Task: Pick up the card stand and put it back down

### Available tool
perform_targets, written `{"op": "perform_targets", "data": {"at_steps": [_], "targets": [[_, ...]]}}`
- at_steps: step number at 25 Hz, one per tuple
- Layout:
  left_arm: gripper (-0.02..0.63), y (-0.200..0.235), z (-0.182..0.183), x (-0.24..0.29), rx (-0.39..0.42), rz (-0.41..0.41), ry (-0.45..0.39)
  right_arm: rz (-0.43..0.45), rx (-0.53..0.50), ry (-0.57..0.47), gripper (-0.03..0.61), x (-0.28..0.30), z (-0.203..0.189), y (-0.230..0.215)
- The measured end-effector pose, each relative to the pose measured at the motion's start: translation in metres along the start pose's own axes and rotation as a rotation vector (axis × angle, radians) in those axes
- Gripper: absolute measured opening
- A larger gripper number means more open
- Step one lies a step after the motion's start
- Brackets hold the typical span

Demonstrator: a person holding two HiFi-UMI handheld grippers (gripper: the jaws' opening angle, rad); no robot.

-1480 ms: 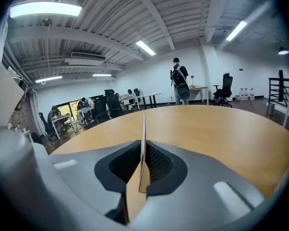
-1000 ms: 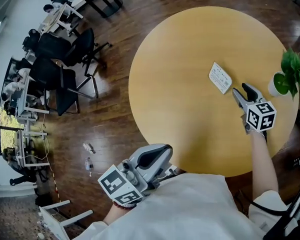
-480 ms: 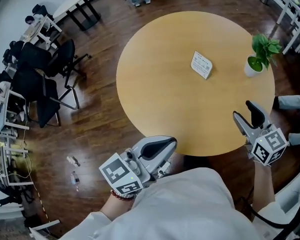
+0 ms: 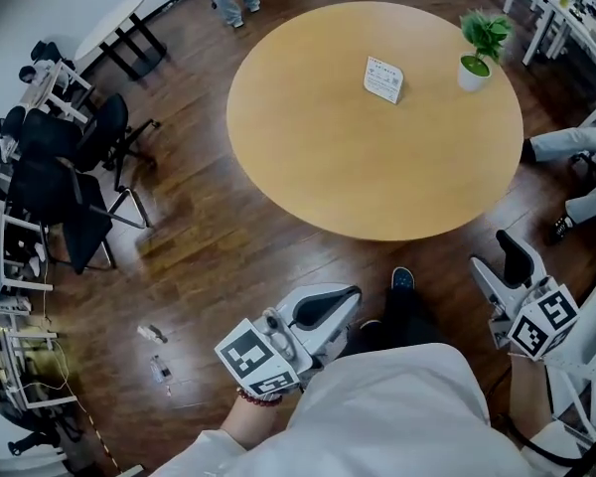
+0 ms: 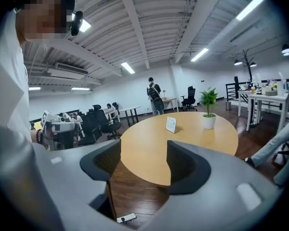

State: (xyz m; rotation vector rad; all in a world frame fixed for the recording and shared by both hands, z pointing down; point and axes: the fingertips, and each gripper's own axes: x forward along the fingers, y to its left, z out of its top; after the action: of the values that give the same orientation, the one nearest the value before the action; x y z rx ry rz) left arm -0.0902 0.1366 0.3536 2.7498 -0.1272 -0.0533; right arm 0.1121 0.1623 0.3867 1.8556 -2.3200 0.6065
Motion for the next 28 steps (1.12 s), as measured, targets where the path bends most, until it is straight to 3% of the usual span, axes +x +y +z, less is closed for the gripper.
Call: {"op": "perform_targets", "data": {"at_steps": [7,13,17,22,28], "targets": [[0.002,-0.021,0.014,-0.014,0.051,0.027,-0.040,-0.041,-0.031,-0.112,0.277,-0.049,0.018,0.022],[0.002,-0.072,0.036,0.017,0.089,0.000,-0.084,0.039,-0.088,-0.224,0.262,-0.091,0.047,0.053],[0.002,-0.094,0.036,0.040,0.095,-0.028,-0.093,0.075,-0.106,-0.279,0.261,-0.109,0.046,0.068],[0.002,-0.104,0.034,0.052,0.050,-0.015,-0.089,0.064,-0.120,-0.304,0.258,-0.129,0.051,0.062],[0.002,-0.118,0.035,0.058,0.070,-0.016,-0.061,0.042,-0.107,-0.301,0.247,-0.145,0.052,0.054]]}}
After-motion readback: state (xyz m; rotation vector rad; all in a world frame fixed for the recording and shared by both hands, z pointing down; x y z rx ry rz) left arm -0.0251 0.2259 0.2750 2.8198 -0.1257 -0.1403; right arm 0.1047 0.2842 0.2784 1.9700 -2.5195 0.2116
